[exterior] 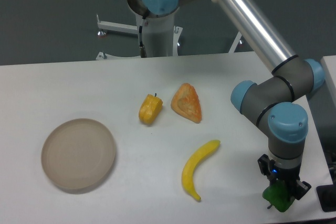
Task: Place the green pepper on the table
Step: 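Hold the green pepper in the gripper and begin lifting it, then carry the green pepper up and away from the table edge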
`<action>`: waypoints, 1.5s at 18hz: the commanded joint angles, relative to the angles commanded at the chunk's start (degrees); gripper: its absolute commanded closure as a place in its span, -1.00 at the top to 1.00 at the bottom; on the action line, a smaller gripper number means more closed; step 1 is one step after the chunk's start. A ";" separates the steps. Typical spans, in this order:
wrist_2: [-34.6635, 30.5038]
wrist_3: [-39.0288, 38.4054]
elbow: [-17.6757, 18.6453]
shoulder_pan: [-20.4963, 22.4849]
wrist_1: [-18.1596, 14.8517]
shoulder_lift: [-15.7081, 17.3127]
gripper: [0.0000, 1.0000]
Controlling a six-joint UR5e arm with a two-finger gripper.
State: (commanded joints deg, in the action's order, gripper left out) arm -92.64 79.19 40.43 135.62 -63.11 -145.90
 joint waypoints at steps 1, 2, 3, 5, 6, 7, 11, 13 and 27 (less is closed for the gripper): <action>0.09 0.00 0.00 0.00 0.00 -0.09 -0.49; 0.17 0.09 -0.09 0.00 0.00 -0.09 -0.49; 0.17 0.00 0.00 0.00 0.00 0.00 -0.49; 0.61 -0.09 0.43 0.00 -0.09 0.35 -0.49; 0.70 -0.09 0.61 -0.09 -0.09 0.61 -0.49; 0.70 -0.17 0.70 -0.09 -0.26 0.96 -0.49; 0.79 -0.26 4.65 -0.35 -0.70 4.47 -0.49; 1.58 -0.35 7.89 -0.35 -1.31 7.19 -0.49; 9.84 6.94 37.33 9.31 -4.75 27.76 -0.50</action>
State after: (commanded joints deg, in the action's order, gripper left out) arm -82.79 86.12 77.77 144.92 -67.85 -118.13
